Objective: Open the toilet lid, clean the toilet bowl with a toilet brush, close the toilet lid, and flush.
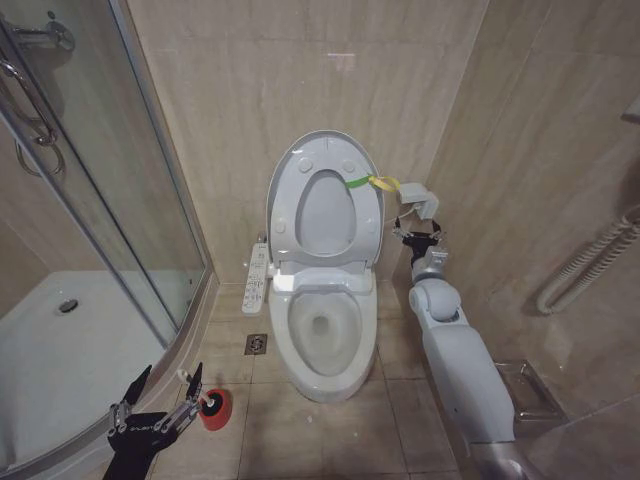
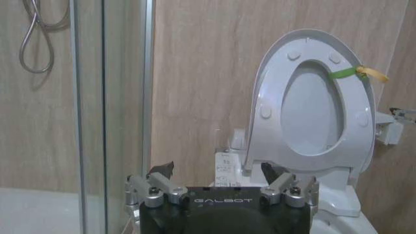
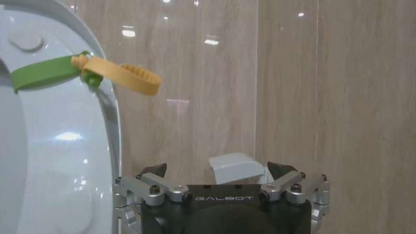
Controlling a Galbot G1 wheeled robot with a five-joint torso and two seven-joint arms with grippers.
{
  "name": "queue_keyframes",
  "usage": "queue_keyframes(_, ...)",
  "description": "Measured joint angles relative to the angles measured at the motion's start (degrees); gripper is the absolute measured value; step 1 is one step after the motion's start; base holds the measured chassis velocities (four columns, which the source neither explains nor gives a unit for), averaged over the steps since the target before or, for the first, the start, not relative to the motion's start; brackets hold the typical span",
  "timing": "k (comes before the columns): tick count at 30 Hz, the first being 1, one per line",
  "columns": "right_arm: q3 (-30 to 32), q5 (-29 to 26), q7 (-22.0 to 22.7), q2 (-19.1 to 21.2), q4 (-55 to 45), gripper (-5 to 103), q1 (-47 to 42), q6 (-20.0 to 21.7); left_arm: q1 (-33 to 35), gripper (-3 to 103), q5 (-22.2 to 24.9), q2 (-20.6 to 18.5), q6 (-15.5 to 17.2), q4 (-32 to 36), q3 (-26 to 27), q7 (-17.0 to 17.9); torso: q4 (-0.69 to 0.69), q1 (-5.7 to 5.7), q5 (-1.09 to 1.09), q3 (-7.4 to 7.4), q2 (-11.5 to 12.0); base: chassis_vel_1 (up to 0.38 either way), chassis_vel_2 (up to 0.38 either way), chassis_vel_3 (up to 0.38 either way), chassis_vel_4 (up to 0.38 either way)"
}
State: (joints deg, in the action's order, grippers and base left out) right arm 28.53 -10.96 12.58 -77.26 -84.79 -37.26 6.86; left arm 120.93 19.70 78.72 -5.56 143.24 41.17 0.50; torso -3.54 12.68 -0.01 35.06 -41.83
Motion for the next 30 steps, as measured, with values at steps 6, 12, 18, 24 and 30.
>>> queue_keyframes(6,0.1,0.3,0.3,-0.7,2.5,100,2.7,0.0,0.0,92,0.0,0.0,0.0,0.0,0.0,0.0,0.01,0.0,0.0,0.0,0.0,0.0,0.0,0.0,0.0)
queue_keyframes(12,-0.3,0.4,0.5,-0.1,4.8,100,5.1,-0.1,0.0,92,0.0,0.0,0.0,0.0,0.0,0.0,0.01,0.0,0.01,0.0,0.0,0.0,0.0,0.0,0.0)
queue_keyframes(18,-0.7,1.4,0.7,0.3,7.8,100,7.4,-1.6,0.0,92,0.0,0.0,0.0,0.0,0.0,0.0,0.01,0.0,0.01,0.0,0.0,0.0,0.0,0.0,0.0)
queue_keyframes(24,-1.4,2.7,2.5,-0.2,12.1,100,11.5,-3.6,0.0,92,0.0,0.0,0.0,0.0,0.0,0.0,0.01,0.0,0.01,0.0,0.0,0.0,0.0,0.0,0.0)
queue_keyframes(30,-1.8,4.2,2.7,-1.1,16.1,100,14.6,-5.0,0.0,92,0.0,0.0,0.0,0.0,0.0,0.0,0.01,0.0,0.01,0.0,0.0,0.0,0.0,0.0,0.0)
